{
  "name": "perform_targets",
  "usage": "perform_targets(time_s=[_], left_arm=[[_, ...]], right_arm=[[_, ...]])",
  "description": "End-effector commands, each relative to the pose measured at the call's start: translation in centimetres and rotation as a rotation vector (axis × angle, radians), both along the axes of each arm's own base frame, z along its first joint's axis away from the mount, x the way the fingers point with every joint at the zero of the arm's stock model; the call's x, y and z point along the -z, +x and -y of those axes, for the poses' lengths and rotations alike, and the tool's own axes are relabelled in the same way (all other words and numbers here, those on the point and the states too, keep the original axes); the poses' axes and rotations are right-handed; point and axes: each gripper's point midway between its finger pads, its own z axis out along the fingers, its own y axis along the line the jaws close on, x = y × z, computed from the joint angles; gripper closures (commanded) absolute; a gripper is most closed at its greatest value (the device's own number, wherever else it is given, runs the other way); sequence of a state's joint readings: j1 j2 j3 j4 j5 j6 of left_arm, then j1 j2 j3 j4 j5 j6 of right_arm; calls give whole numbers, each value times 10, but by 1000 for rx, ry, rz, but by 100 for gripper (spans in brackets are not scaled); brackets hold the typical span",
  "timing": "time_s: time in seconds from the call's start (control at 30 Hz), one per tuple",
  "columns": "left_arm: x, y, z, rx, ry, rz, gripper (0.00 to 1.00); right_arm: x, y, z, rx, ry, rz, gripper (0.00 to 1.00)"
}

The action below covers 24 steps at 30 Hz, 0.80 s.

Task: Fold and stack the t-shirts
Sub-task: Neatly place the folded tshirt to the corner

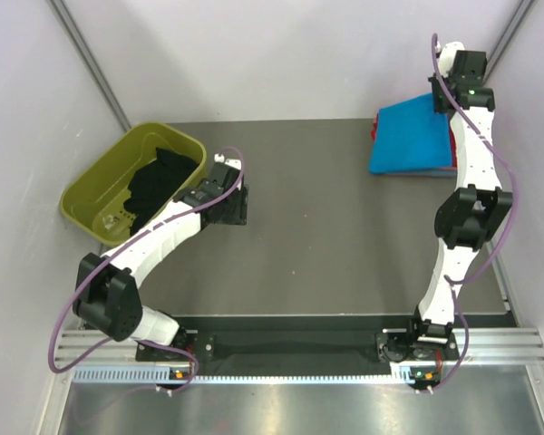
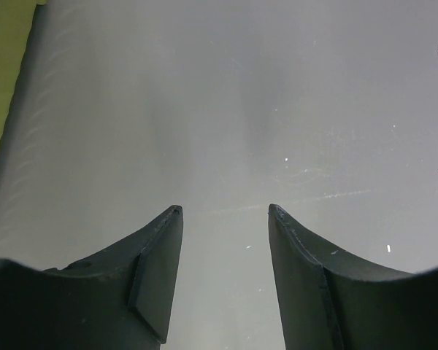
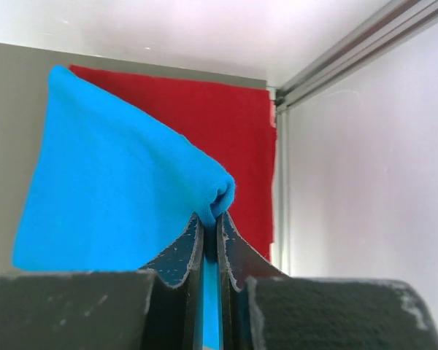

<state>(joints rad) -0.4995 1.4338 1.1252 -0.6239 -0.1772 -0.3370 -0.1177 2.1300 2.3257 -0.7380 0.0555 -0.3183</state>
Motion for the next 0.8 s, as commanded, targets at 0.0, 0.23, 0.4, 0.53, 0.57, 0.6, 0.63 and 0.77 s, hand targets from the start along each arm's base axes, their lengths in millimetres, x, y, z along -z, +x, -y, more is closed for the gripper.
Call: perform_targets(time_s=[0.0, 0.23, 0.4, 0.53, 0.57, 0.6, 0.63, 0.77], left_arm=[[-10, 9, 4, 10, -2, 36, 44], [-8, 10, 1, 4, 16, 27, 44], [-9, 10, -1, -5, 25, 44, 44], [-5, 10, -1, -3, 31, 28, 44], [-5, 10, 0, 0, 27, 26, 44], [-6, 10, 0, -1, 27, 30, 44], [-6, 11, -1, -3, 29, 31, 44], [-5, 12, -5, -17, 49, 44, 44]], right_arm=[[-48, 18, 17, 0, -82, 153, 100], [-36, 46, 29, 9, -112, 198, 100], [-23, 65, 35, 12, -134, 225, 100], [-9, 81, 41, 17, -167, 245, 100], [-8, 84, 43, 16, -175, 253, 100], [-12, 88, 44, 20, -186, 278, 100], [-6, 91, 47, 24, -194, 276, 100], [-5, 97, 60, 51, -242, 292, 100]])
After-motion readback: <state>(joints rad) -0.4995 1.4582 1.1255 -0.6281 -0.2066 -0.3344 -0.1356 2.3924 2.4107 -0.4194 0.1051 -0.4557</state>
